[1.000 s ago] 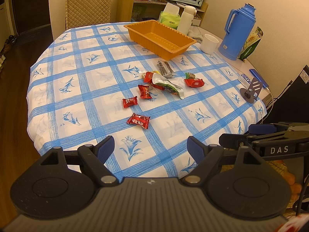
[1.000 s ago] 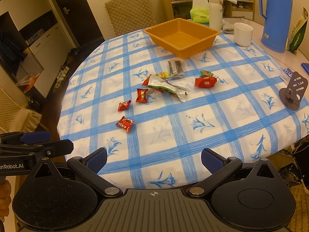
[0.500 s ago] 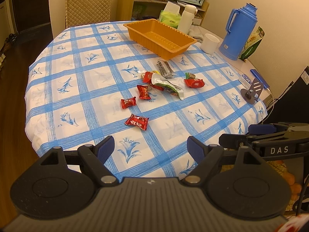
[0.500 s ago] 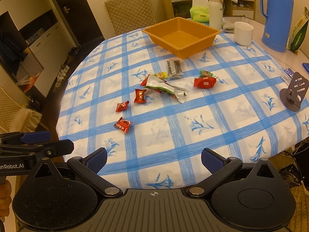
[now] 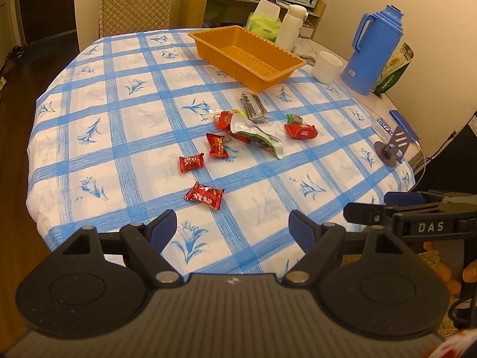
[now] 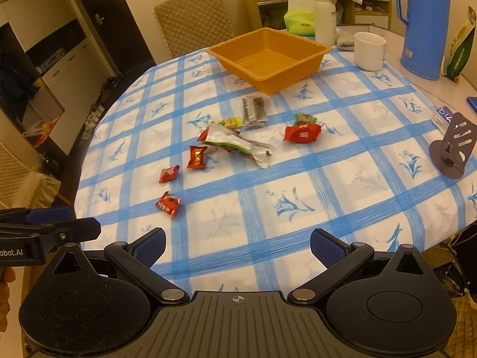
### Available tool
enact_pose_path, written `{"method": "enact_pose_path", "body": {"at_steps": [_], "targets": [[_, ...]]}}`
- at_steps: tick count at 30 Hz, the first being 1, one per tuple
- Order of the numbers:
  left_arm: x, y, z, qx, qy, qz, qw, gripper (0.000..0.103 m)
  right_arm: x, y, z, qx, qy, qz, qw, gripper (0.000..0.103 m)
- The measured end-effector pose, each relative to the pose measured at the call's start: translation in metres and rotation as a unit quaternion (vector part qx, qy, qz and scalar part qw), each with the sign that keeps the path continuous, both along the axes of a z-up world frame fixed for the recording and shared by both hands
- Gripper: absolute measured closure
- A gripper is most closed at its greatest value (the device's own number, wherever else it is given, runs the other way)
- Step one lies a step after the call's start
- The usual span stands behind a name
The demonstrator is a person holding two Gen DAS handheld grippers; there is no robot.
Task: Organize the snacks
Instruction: 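Grasp the red candy with the left tool while the right tool grasps the silver-green packet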
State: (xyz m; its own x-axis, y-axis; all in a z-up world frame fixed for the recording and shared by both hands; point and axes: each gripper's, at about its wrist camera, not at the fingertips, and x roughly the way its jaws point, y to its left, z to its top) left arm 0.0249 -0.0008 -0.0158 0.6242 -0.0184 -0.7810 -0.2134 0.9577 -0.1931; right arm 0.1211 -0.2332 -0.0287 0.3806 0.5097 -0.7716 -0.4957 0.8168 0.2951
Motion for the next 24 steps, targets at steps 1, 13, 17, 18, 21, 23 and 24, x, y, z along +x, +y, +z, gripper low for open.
{"method": "enact_pose_path", "body": {"at_steps": [1, 13, 17, 18, 21, 23, 24], "targets": [[0.001, -0.001, -0.002, 0.001, -0.001, 0.002, 1.0000, 0.022, 0.005, -0.002, -0.002, 0.006, 0.001, 0.000, 1.000, 0.000], [0.034, -0.003, -0.046, 0.017, 0.013, 0.040, 0.9990, 0.029, 0.052, -0.013, -0.023, 0.023, -0.038, 0.040, 0.998, 0.006], [0.043, -0.005, -0.063, 0.027, 0.028, 0.053, 0.9979, 0.037, 0.070, -0.012, -0.037, 0.017, -0.029, 0.059, 0.998, 0.011], [0.045, -0.005, -0.067, 0.027, 0.031, 0.056, 0.9976, 0.037, 0.074, -0.011, -0.040, 0.016, -0.027, 0.064, 0.997, 0.012], [0.054, -0.004, -0.077, 0.022, 0.045, 0.070, 0.9963, 0.042, 0.086, -0.009, -0.048, 0.010, -0.022, 0.079, 0.997, 0.013], [0.059, -0.004, -0.082, 0.015, 0.051, 0.081, 0.9953, 0.045, 0.094, -0.007, -0.052, 0.008, -0.018, 0.088, 0.996, 0.013], [0.062, -0.004, -0.084, 0.012, 0.054, 0.086, 0.9948, 0.046, 0.098, -0.007, -0.053, 0.007, -0.017, 0.092, 0.996, 0.013]]}}
